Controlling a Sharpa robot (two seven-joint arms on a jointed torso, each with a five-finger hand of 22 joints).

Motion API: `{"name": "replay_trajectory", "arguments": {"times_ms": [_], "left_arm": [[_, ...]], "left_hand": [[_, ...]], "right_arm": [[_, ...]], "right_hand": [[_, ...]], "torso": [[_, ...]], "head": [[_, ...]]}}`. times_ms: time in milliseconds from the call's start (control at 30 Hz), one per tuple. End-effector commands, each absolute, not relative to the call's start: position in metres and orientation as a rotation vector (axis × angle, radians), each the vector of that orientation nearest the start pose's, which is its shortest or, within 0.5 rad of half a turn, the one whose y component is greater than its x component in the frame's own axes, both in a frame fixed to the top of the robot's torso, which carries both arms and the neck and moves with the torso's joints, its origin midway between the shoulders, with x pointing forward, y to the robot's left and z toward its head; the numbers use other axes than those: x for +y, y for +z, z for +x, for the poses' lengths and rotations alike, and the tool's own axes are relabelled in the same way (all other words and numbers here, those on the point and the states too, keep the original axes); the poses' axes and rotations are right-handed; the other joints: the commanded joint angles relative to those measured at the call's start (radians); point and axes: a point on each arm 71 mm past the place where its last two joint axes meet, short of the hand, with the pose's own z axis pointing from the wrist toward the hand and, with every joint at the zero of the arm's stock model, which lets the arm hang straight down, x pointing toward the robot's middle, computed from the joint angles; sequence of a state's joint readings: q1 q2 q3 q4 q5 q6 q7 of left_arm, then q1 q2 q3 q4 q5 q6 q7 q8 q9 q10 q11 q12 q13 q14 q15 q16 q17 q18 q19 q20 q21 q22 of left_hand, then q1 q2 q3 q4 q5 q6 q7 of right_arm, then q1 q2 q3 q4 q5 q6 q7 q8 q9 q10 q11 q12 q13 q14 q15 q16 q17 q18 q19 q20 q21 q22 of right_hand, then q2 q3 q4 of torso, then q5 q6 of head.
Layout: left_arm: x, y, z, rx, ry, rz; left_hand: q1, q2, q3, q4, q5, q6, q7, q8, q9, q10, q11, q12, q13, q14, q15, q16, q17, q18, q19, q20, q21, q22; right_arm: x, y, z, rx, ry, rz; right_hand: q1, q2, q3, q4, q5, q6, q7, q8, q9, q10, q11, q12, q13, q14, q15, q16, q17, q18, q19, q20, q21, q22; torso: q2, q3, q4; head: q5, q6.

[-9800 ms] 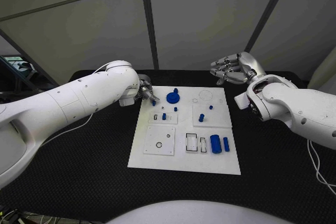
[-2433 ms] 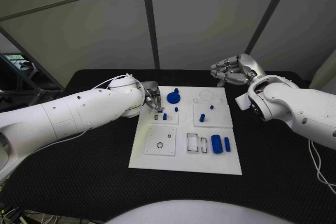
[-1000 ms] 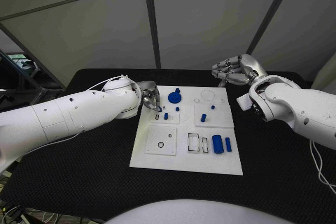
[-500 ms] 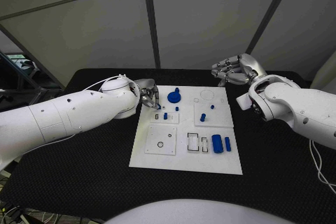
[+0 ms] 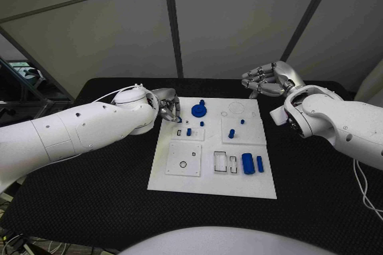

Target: Assemble the parts on the task board

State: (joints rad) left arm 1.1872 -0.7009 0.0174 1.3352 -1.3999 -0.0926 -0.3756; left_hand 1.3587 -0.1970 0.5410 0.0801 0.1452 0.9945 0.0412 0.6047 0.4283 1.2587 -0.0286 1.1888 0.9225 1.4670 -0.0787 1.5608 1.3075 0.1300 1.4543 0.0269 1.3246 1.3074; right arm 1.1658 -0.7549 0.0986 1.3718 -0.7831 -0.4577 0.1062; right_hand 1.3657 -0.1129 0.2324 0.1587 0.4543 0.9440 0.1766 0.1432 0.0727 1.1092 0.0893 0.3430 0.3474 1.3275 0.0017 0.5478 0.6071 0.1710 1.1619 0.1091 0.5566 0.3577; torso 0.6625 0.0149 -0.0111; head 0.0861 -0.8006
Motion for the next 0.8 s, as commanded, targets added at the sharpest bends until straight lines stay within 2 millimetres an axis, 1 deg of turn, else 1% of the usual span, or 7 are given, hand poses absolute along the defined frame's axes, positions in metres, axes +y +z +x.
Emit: {"name": "replay_trajectory", "arguments": {"times_ms": [33,167,400,800], "left_arm": [[0.1957,-0.1992,0.5270,1.872,-0.354,0.030],[0.1945,-0.1990,0.5276,1.865,-0.345,0.047],[0.1938,-0.1984,0.5289,1.845,-0.320,0.083],[0.1902,-0.1992,0.5298,1.836,-0.293,0.140]], "left_hand": [[0.002,0.008,0.008,0.002,0.007,0.001,-0.004,0.016,0.086,0.006,-0.004,0.004,0.001,0.101,-0.007,0.006,0.256,-0.072,0.007,0.000,0.007,0.106],[0.002,0.007,0.009,0.001,0.007,0.001,-0.004,0.017,0.087,0.005,-0.004,0.003,0.000,0.101,-0.007,0.006,0.256,-0.072,0.007,0.000,0.007,0.107],[0.002,0.006,0.011,0.000,0.007,0.001,-0.004,0.018,0.089,0.006,-0.004,0.003,0.000,0.102,-0.007,0.006,0.256,-0.072,0.007,0.000,0.008,0.107],[0.002,0.004,0.014,-0.001,0.007,0.001,-0.005,0.019,0.091,0.006,-0.005,0.002,-0.001,0.102,-0.007,0.006,0.256,-0.072,0.008,0.000,0.008,0.108]], "right_arm": [[-0.2115,-0.1545,0.5276,1.466,1.045,0.528],[-0.2115,-0.1545,0.5276,1.466,1.045,0.528],[-0.2114,-0.1545,0.5276,1.467,1.045,0.528],[-0.2110,-0.1547,0.5277,1.468,1.046,0.528]], "right_hand": [[-0.008,-0.001,-0.001,0.007,0.003,-0.005,-0.001,0.005,0.001,-0.005,0.002,0.006,-0.002,0.000,0.009,-0.003,0.001,0.011,0.001,0.003,-0.007,-0.001],[-0.008,-0.001,-0.001,0.007,0.003,-0.005,-0.001,0.005,0.001,-0.005,0.002,0.006,-0.002,0.000,0.009,-0.003,0.001,0.011,0.001,0.003,-0.007,-0.001],[-0.008,-0.001,-0.001,0.007,0.003,-0.005,-0.001,0.005,0.001,-0.005,0.002,0.006,-0.002,0.000,0.009,-0.003,0.001,0.011,0.001,0.003,-0.007,-0.001],[-0.008,-0.001,-0.001,0.007,0.003,-0.005,-0.001,0.005,0.001,-0.005,0.002,0.006,-0.002,0.000,0.009,-0.003,0.001,0.011,0.001,0.003,-0.007,-0.001]], "torso": [[0.000,0.0002,-0.0010],[0.000,0.0002,-0.0007],[0.000,-0.0002,0.0001],[0.000,0.0000,-0.0007]], "head": [[0.000,0.000],[-0.001,-0.001],[0.000,-0.001],[0.001,-0.004]]}}
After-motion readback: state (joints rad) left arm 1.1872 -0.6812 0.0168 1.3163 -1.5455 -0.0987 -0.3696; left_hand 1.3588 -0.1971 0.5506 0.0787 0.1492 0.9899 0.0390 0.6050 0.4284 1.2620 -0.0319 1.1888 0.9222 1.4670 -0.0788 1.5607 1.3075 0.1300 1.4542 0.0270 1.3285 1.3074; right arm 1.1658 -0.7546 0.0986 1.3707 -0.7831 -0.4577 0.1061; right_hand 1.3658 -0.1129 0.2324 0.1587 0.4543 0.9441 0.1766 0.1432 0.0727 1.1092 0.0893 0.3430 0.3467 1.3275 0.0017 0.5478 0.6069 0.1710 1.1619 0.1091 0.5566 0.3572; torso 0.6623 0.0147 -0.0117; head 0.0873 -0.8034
